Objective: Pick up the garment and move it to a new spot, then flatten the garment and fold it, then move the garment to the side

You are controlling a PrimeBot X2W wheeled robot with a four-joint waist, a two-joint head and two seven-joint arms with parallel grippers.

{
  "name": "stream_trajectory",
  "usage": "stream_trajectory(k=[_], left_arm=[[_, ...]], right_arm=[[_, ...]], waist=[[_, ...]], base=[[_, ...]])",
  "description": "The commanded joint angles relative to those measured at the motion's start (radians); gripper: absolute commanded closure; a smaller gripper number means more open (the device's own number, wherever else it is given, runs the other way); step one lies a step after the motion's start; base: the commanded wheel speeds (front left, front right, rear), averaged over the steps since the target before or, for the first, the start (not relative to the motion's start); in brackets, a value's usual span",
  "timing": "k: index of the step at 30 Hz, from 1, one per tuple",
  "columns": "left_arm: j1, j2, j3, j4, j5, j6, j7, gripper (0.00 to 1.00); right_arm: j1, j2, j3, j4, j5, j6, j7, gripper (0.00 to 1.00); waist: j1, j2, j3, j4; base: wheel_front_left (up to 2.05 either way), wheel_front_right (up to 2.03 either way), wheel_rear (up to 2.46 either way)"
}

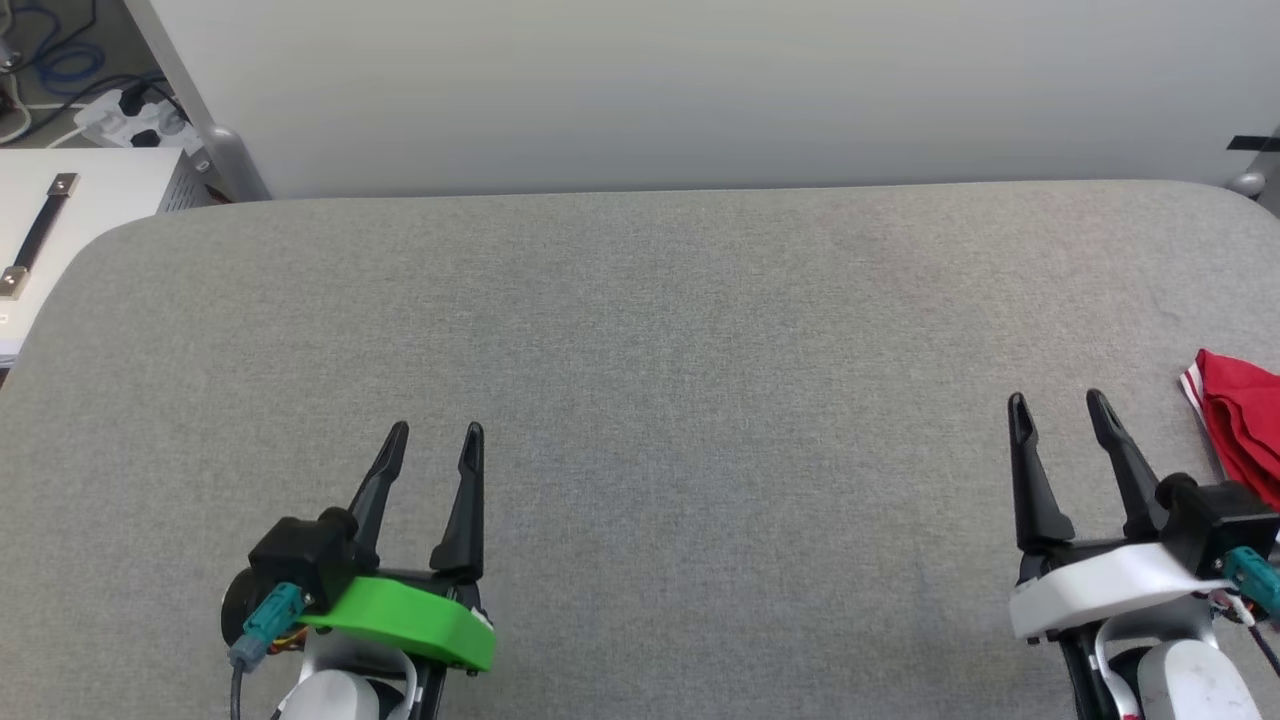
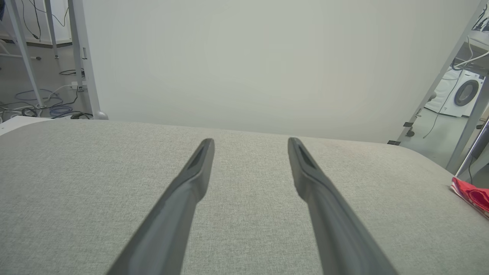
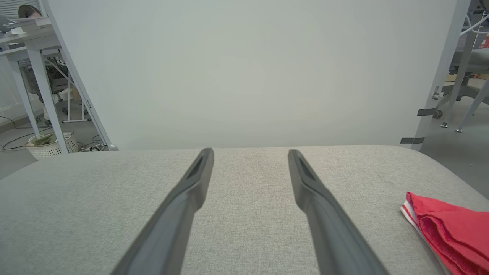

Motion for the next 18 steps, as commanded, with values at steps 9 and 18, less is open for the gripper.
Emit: stream_trajectory(k=[9, 18], left_arm=[[0.041, -0.018, 0.017, 0.024, 0.042, -0.010, -0.006, 0.00], [0.040, -0.025, 0.016, 0.023, 0.044, -0.010, -0.006, 0.00]], right_arm=[[0.045, 0.031, 0.023, 0.045, -0.008, -0.001, -0.040, 0.00], [0.035, 0.040, 0.024, 0.069, -0.006, -0.001, -0.045, 0.00]], waist=[[0.0001, 0.0000, -0.019, 0.014], [0.0001, 0.0000, -0.026, 0.014]], base=[[0.00, 0.00, 0.00], [0.00, 0.00, 0.00]])
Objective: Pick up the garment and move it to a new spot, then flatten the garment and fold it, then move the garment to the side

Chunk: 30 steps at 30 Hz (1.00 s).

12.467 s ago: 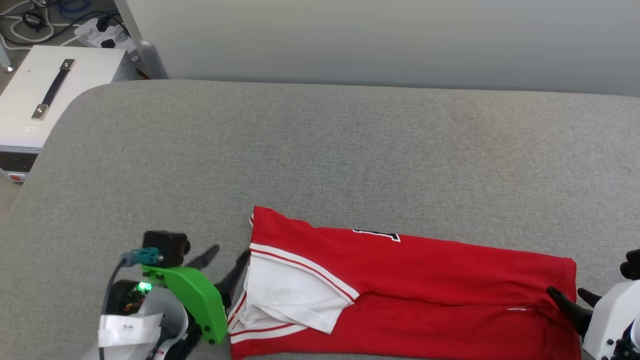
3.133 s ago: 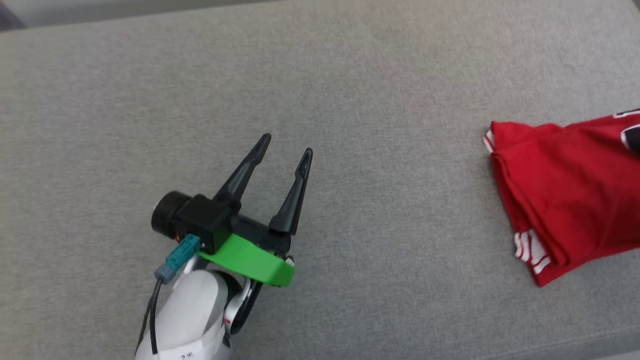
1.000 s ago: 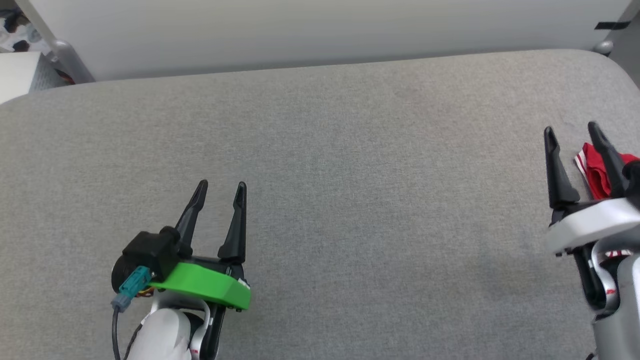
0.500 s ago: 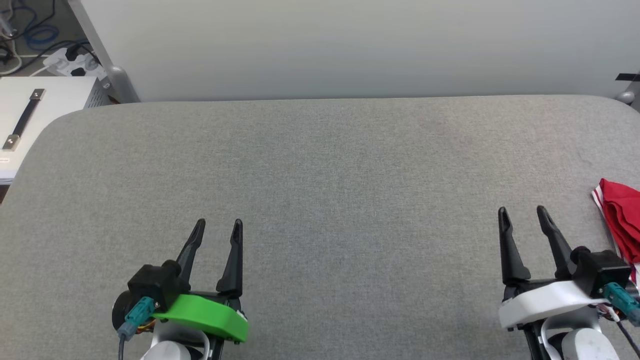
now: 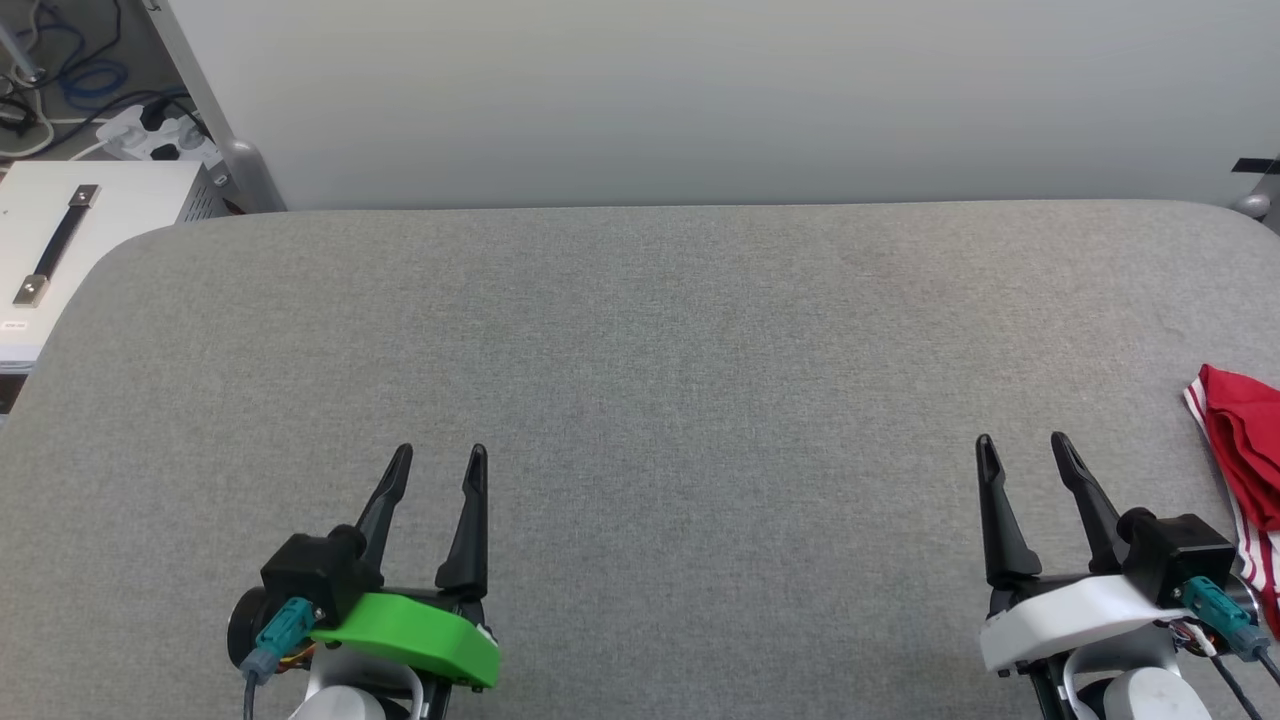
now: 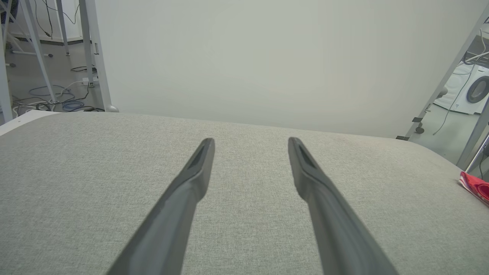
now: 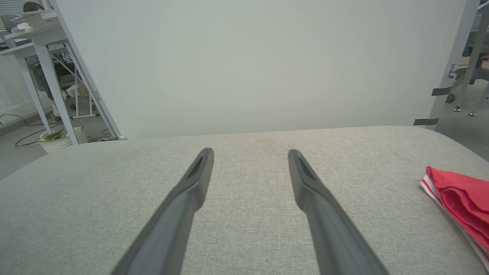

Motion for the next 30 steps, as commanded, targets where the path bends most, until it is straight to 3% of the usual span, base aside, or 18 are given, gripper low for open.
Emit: stream_trajectory(k=[1, 9, 10, 30], left_arm=[[0.012, -0.004, -0.001, 0.000, 0.006, -0.007, -0.006, 0.00], [0.011, -0.004, -0.012, 0.000, -0.012, -0.007, -0.006, 0.00], [0.000, -0.003, -0.011, 0.000, -0.011, -0.004, 0.000, 1.00], [0.005, -0.007, 0.003, -0.021, 0.028, 0.014, 0.037, 1.00]], right_arm=[[-0.002, 0.006, 0.003, 0.004, -0.001, -0.001, -0.008, 0.00], [-0.009, 0.008, 0.011, 0.007, -0.009, -0.001, -0.010, 0.00], [-0.002, 0.003, 0.008, 0.005, -0.005, 0.000, -0.003, 1.00], [0.004, 0.004, 0.006, -0.014, -0.028, 0.000, 0.031, 1.00]], waist=[[0.0001, 0.0000, -0.001, 0.000], [0.0001, 0.0000, 0.002, -0.002], [0.0001, 0.0000, 0.002, -0.002], [0.0001, 0.0000, -0.002, -0.004]], base=[[0.00, 0.00, 0.00], [0.00, 0.00, 0.00], [0.00, 0.00, 0.00], [0.00, 0.00, 0.00]])
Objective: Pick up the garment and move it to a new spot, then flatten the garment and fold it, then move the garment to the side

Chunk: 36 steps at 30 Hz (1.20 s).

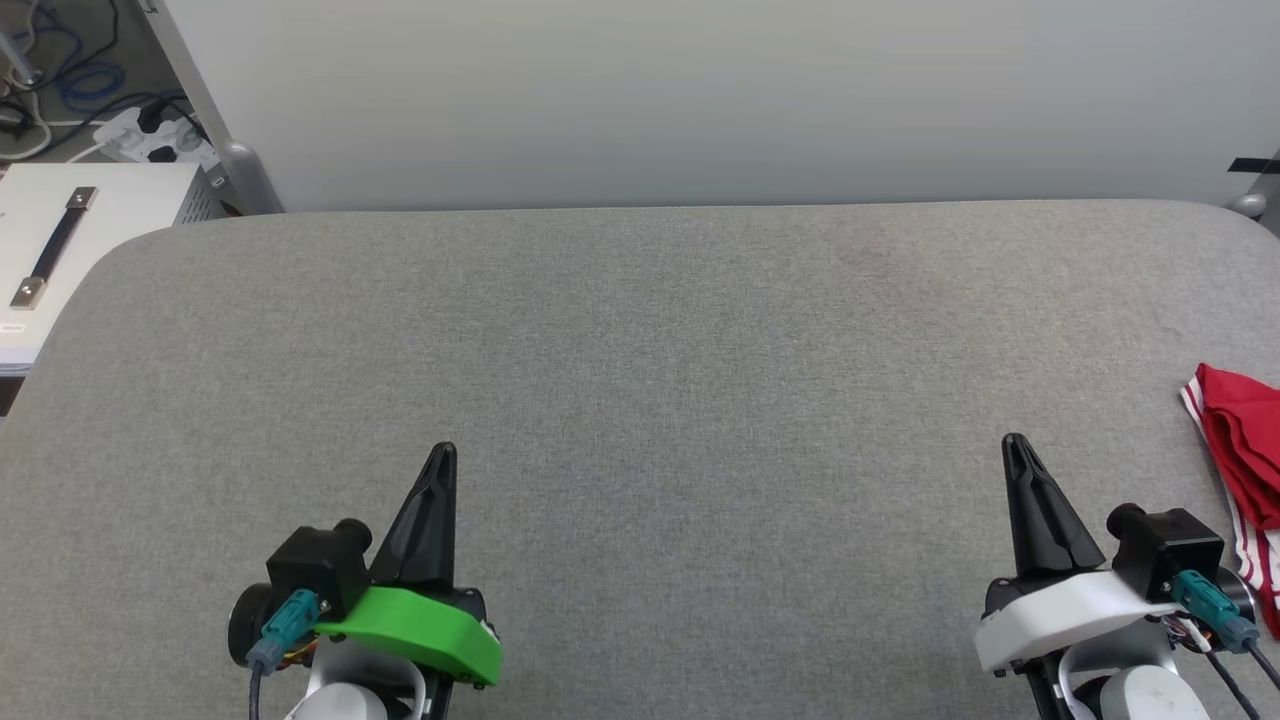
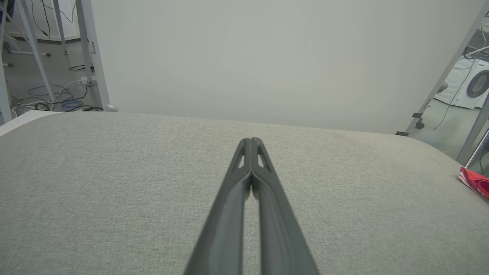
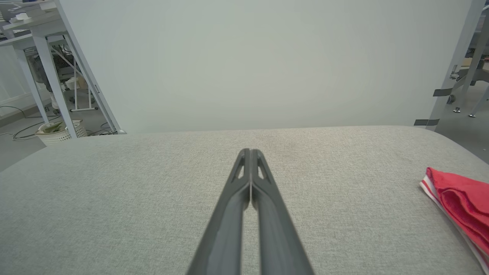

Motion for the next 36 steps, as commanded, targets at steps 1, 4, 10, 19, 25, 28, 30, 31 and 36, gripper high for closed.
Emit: stream_trajectory(k=[1, 4, 10, 19, 25, 28, 30, 31, 36], left_arm=[[0.005, -0.003, 0.004, -0.007, 0.017, 0.008, 0.006, 1.00], [0.006, -0.003, 0.007, -0.011, 0.023, 0.011, 0.012, 1.00], [0.008, -0.004, 0.012, -0.018, 0.037, 0.017, 0.024, 1.00], [0.011, -0.006, 0.020, -0.029, 0.056, 0.026, 0.042, 1.00], [0.012, -0.007, 0.025, -0.036, 0.069, 0.032, 0.054, 1.00], [0.013, -0.007, 0.027, -0.039, 0.076, 0.035, 0.060, 1.00], [0.014, -0.008, 0.029, -0.042, 0.081, 0.037, 0.064, 1.00], [0.014, -0.008, 0.030, -0.043, 0.083, 0.038, 0.067, 1.00], [0.016, -0.009, 0.034, -0.049, 0.094, 0.043, 0.076, 1.00]], right_arm=[[0.006, 0.002, 0.000, -0.008, -0.009, 0.000, 0.007, 1.00], [0.007, 0.002, 0.000, -0.011, -0.013, 0.000, 0.013, 1.00], [0.009, 0.003, -0.001, -0.018, -0.021, 0.000, 0.025, 1.00], [0.011, 0.003, -0.002, -0.028, -0.033, 0.000, 0.042, 1.00], [0.013, 0.004, -0.002, -0.034, -0.041, 0.000, 0.053, 1.00], [0.014, 0.004, -0.003, -0.038, -0.045, 0.000, 0.059, 1.00], [0.015, 0.005, -0.003, -0.040, -0.047, 0.000, 0.063, 1.00], [0.015, 0.005, -0.003, -0.041, -0.049, 0.000, 0.065, 1.00], [0.017, 0.005, -0.003, -0.047, -0.056, 0.000, 0.074, 1.00]], waist=[[0.0000, 0.0000, 0.000, 0.000], [0.0000, 0.0000, -0.001, 0.000], [0.0000, 0.0000, -0.002, -0.001], [0.0000, 0.0000, -0.004, -0.002], [0.0000, 0.0000, -0.005, -0.003], [0.0000, 0.0000, -0.005, -0.003], [0.0000, 0.0000, -0.006, -0.003], [0.0000, 0.0000, -0.006, -0.003], [0.0000, 0.0000, -0.007, -0.004]], base=[[0.00, 0.00, 0.00], [0.00, 0.00, 0.00], [0.00, 0.00, 0.00], [0.00, 0.00, 0.00], [0.00, 0.00, 0.00], [0.00, 0.00, 0.00], [0.00, 0.00, 0.00], [0.00, 0.00, 0.00], [0.00, 0.00, 0.00]])
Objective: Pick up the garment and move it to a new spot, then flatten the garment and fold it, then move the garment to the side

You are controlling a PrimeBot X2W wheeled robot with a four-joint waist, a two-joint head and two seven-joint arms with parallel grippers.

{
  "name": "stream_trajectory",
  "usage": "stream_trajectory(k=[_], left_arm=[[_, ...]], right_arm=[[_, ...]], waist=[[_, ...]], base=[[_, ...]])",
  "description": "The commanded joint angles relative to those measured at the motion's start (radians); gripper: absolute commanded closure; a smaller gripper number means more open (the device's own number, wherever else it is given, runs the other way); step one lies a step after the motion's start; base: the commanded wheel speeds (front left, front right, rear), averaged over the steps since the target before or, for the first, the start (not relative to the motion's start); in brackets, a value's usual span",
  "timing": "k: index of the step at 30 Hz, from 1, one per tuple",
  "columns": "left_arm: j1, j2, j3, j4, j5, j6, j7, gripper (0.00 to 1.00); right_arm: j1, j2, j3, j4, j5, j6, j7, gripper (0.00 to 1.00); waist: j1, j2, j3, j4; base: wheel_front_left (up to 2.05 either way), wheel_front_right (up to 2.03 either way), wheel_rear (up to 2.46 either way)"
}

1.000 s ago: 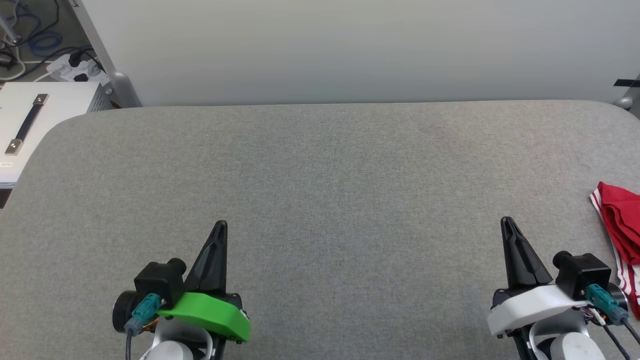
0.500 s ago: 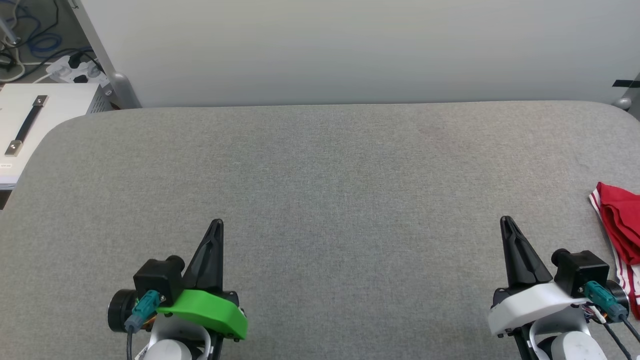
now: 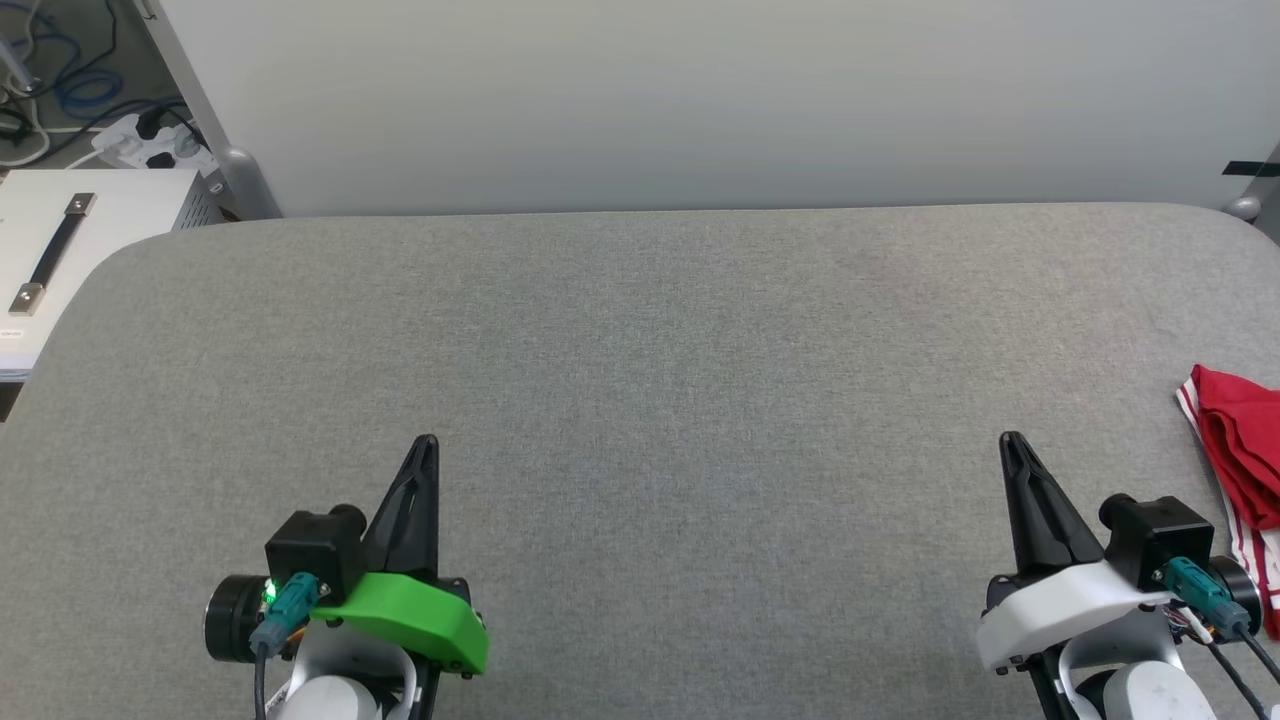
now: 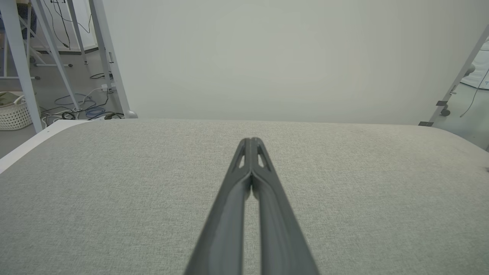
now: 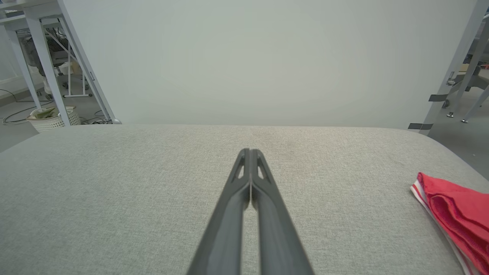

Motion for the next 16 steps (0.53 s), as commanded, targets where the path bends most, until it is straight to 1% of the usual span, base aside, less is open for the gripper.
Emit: stream_trajectory(k=[1, 16], left_arm=[[0.015, -0.005, 0.004, -0.006, 0.012, 0.009, 0.006, 1.00], [0.020, -0.008, 0.017, -0.024, 0.045, 0.024, 0.036, 1.00]], right_arm=[[0.014, 0.005, 0.000, -0.009, -0.009, 0.000, 0.007, 1.00], [0.019, 0.006, -0.001, -0.025, -0.029, -0.001, 0.036, 1.00]], waist=[[0.0000, 0.0000, 0.000, 0.000], [0.0000, 0.0000, -0.003, -0.002]], base=[[0.00, 0.00, 0.00], [0.00, 0.00, 0.00]])
